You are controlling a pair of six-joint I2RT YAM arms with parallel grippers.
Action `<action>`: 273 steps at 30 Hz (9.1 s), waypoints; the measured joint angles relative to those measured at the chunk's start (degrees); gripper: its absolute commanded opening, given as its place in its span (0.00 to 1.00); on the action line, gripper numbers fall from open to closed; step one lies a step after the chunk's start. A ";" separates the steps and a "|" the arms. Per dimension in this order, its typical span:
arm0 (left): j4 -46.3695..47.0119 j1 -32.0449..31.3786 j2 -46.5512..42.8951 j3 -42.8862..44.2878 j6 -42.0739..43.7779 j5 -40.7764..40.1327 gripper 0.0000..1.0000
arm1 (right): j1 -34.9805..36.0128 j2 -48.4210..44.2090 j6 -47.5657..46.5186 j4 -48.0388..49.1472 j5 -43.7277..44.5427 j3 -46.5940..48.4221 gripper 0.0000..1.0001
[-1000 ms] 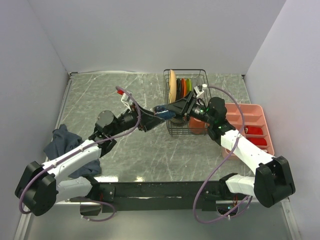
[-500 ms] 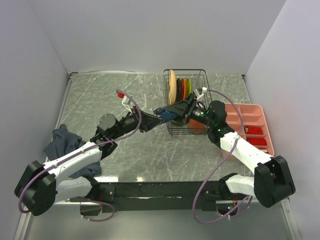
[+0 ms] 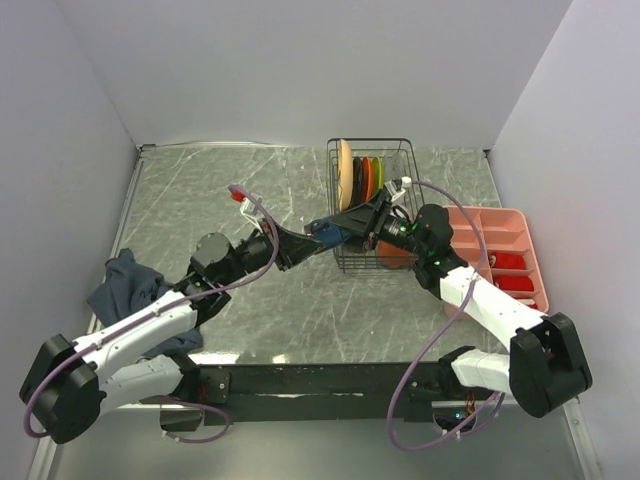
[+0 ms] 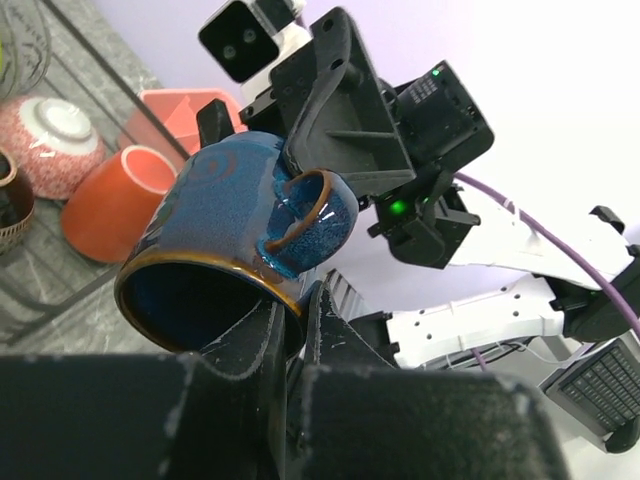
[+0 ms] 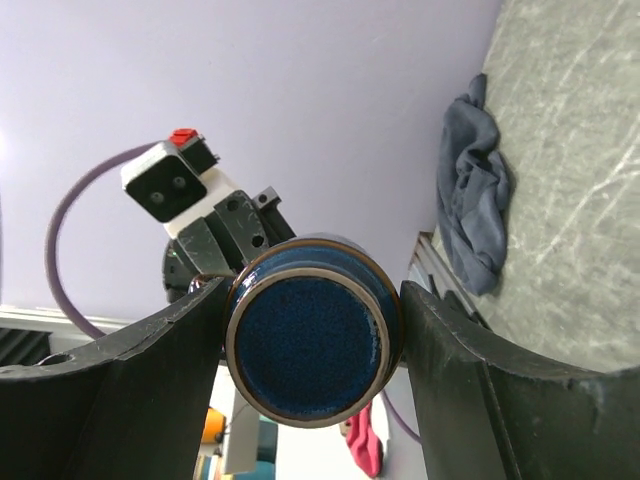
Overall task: Unload the mixed dishes from the dish rack
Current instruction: Place the cup at the center of the board, then pick up the cup from the dish rack, then place the cup at the center of the board.
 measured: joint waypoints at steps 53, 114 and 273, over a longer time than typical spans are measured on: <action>-81.13 52.92 59.93 74.77 34.45 -19.56 0.01 | -4.55 -12.66 -59.74 -66.20 32.35 13.62 1.00; -66.16 35.80 11.41 38.42 36.52 -9.35 1.00 | -2.05 -3.15 -64.17 -70.60 43.08 23.39 1.00; 1.62 1.86 9.77 5.33 -3.43 7.52 0.01 | -6.36 -3.08 -9.40 -4.24 -7.06 -2.67 0.95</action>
